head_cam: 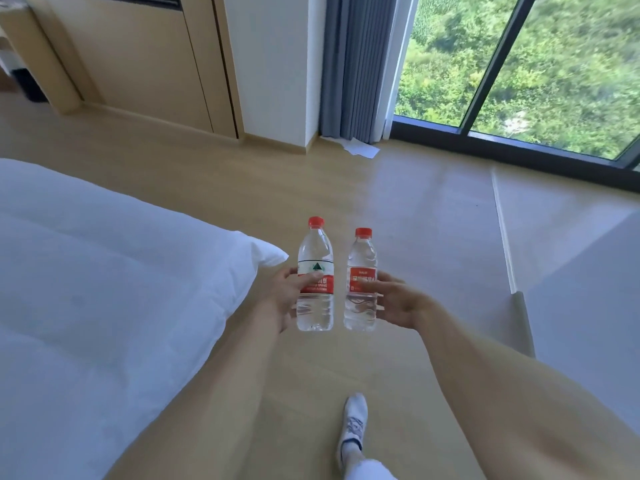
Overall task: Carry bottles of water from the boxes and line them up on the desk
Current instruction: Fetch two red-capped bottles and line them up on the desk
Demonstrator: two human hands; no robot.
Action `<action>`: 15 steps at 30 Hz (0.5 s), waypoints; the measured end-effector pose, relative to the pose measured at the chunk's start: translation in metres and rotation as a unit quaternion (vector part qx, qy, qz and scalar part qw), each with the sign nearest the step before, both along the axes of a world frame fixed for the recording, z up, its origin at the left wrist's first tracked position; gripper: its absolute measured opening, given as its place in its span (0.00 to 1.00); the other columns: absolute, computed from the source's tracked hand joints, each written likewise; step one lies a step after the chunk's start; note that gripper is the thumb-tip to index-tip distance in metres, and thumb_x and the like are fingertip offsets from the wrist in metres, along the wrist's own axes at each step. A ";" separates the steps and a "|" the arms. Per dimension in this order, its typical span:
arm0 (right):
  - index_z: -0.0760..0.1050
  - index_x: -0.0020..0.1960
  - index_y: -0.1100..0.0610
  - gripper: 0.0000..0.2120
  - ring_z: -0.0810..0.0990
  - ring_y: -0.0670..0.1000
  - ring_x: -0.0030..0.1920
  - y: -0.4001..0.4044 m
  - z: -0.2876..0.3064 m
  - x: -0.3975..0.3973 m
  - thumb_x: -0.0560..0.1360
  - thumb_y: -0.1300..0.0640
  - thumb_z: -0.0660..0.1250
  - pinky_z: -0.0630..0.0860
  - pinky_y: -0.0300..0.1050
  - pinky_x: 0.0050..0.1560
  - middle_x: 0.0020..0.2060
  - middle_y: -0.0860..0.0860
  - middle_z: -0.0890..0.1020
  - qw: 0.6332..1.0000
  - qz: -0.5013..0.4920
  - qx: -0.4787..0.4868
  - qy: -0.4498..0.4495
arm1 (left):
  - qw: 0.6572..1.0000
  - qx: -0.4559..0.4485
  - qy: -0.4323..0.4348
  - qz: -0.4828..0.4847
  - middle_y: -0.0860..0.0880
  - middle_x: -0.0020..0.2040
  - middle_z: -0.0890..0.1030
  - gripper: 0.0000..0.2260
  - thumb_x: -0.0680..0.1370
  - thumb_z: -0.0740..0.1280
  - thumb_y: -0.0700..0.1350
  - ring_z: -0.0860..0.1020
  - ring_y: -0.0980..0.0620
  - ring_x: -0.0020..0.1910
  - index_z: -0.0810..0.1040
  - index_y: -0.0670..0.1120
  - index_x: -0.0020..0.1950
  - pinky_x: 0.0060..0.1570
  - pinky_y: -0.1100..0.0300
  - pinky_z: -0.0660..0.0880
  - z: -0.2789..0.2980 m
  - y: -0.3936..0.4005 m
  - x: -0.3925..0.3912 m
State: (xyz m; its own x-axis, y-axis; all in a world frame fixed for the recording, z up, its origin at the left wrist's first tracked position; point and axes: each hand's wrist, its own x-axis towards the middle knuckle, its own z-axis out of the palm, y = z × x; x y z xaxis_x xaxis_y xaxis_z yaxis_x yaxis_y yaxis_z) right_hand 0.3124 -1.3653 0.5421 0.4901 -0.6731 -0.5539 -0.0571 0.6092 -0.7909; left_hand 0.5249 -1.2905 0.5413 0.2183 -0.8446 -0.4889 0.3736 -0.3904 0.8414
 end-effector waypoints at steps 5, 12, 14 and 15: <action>0.81 0.57 0.55 0.22 0.83 0.54 0.51 -0.089 -0.014 0.007 0.63 0.60 0.76 0.76 0.54 0.60 0.49 0.54 0.85 1.000 0.007 0.003 -0.012 | 1.000 0.006 -0.008 0.012 0.44 0.49 0.84 0.22 0.72 0.78 0.42 0.83 0.42 0.48 0.77 0.41 0.63 0.55 0.40 0.80 -0.006 -0.086 0.006; 0.81 0.57 0.56 0.19 0.83 0.53 0.51 -0.234 -0.010 0.019 0.65 0.60 0.75 0.77 0.51 0.57 0.49 0.54 0.85 0.999 0.044 0.005 -0.011 | 0.998 0.010 -0.021 0.055 0.46 0.46 0.85 0.20 0.72 0.78 0.42 0.84 0.47 0.42 0.78 0.42 0.62 0.47 0.47 0.82 0.004 -0.222 0.015; 0.81 0.56 0.57 0.19 0.83 0.53 0.50 -0.271 -0.004 0.022 0.66 0.60 0.75 0.77 0.49 0.54 0.48 0.54 0.85 0.998 0.054 0.002 -0.009 | 0.998 0.008 -0.019 0.066 0.47 0.44 0.85 0.20 0.72 0.78 0.42 0.83 0.49 0.40 0.78 0.42 0.61 0.43 0.50 0.82 0.008 -0.256 0.018; 0.81 0.56 0.57 0.19 0.83 0.53 0.50 -0.288 0.000 0.025 0.65 0.60 0.75 0.77 0.49 0.54 0.48 0.54 0.85 0.998 0.063 -0.003 -0.005 | 0.997 0.009 -0.017 0.073 0.48 0.44 0.85 0.20 0.72 0.78 0.42 0.83 0.49 0.39 0.78 0.42 0.61 0.42 0.51 0.82 0.010 -0.271 0.021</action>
State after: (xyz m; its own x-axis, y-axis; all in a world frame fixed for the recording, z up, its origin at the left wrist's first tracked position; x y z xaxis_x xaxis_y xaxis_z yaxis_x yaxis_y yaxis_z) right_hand 0.3374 -1.6534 0.5417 0.5759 -0.6090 -0.5454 -0.1250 0.5937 -0.7949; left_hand 0.5463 -1.5617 0.5512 0.3554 -0.7934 -0.4941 0.3989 -0.3493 0.8478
